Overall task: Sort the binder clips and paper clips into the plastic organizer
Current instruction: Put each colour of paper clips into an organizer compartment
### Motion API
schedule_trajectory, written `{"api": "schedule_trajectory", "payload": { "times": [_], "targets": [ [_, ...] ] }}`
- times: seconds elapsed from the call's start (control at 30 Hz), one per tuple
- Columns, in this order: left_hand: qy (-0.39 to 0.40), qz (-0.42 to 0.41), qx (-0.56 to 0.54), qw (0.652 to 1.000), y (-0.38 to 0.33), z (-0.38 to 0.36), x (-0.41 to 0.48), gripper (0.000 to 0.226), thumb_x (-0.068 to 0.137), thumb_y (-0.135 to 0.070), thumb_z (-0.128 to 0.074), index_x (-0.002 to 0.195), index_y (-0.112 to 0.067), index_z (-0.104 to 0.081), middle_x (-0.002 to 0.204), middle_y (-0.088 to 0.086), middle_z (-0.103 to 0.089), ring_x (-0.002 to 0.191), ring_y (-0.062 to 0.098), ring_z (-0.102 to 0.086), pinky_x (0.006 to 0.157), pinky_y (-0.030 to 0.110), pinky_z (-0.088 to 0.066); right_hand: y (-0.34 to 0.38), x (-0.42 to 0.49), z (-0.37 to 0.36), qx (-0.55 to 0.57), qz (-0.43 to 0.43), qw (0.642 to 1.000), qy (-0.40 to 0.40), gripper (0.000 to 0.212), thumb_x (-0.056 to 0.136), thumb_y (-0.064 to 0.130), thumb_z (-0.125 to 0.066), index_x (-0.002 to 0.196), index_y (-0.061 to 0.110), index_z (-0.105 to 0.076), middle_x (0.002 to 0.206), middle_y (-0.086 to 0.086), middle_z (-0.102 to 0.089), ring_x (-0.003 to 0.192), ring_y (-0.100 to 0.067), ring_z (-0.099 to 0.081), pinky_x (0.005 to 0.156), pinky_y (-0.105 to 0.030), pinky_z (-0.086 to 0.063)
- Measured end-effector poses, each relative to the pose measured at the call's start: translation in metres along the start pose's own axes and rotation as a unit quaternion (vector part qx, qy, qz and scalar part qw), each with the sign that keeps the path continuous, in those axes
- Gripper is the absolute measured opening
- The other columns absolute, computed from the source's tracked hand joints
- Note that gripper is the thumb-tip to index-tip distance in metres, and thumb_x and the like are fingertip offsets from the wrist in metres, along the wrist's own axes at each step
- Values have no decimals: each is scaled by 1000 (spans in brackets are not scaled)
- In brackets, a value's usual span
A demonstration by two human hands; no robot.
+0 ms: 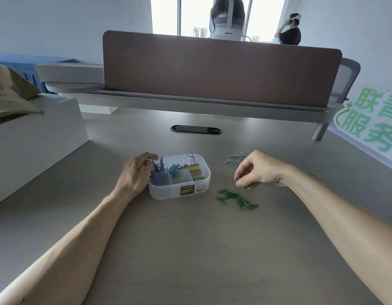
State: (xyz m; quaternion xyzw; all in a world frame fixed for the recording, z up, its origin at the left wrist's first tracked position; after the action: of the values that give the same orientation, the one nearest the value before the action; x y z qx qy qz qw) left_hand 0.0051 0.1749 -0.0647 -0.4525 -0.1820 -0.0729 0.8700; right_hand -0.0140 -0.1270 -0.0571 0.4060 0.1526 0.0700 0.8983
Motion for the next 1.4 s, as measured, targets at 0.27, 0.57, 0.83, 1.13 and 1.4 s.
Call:
{"api": "schedule_trajectory", "payload": {
  "times": [0.27,0.57,0.83,1.13,1.4],
  "targets": [
    [4,-5,1,1000,0,-1,-1,39,68,-18,-42,98,-14,-68,65,0,-64,61,4,-52,55,9,-37,68,24,-2,4,43,999,3,12,68,-5,-78,78,0,-72,64,-8,-70,53,-12,-64,50,-21,-53],
    [6,-10,6,1000,-2,0,-2,37,69,-17,-43,97,-15,-68,61,-8,-61,60,-3,-53,55,9,-36,106,48,-56,-266,75,961,-6,15,64,10,-84,73,15,-73,74,-5,-66,63,-14,-66,47,-16,-46],
    [2,-15,15,1000,-2,2,-2,39,69,-18,-42,98,-14,-68,58,-10,-59,59,-4,-53,54,9,-36,90,18,-12,-208,134,964,-103,10,80,24,-69,73,18,-73,54,10,-66,49,-5,-62,50,-14,-45],
    [-1,-1,7,1000,-3,2,-4,40,68,-19,-41,97,-16,-68,64,-4,-64,58,-5,-57,52,6,-37,29,-5,-55,-280,129,951,5,25,74,42,-74,95,30,-70,84,15,-62,82,-5,-59,73,-24,-47],
    [-6,0,23,1000,0,3,-4,40,68,-20,-41,98,-18,-68,64,-6,-63,65,6,-55,56,10,-39,5,-29,-25,-289,94,952,32,37,70,45,-76,104,35,-65,104,12,-64,90,-3,-57,78,-25,-47]
  ]
}}
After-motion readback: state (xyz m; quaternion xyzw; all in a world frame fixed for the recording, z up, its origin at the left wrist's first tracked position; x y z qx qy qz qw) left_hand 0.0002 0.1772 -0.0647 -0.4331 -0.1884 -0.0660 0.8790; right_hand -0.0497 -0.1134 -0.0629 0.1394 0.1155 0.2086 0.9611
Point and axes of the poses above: each hand's wrist, its own x-axis towards the middle knuckle, its own z-axis out of the back of the hand, y = z × x, the point moved 9 cm from there along x, towards the middle knuckle
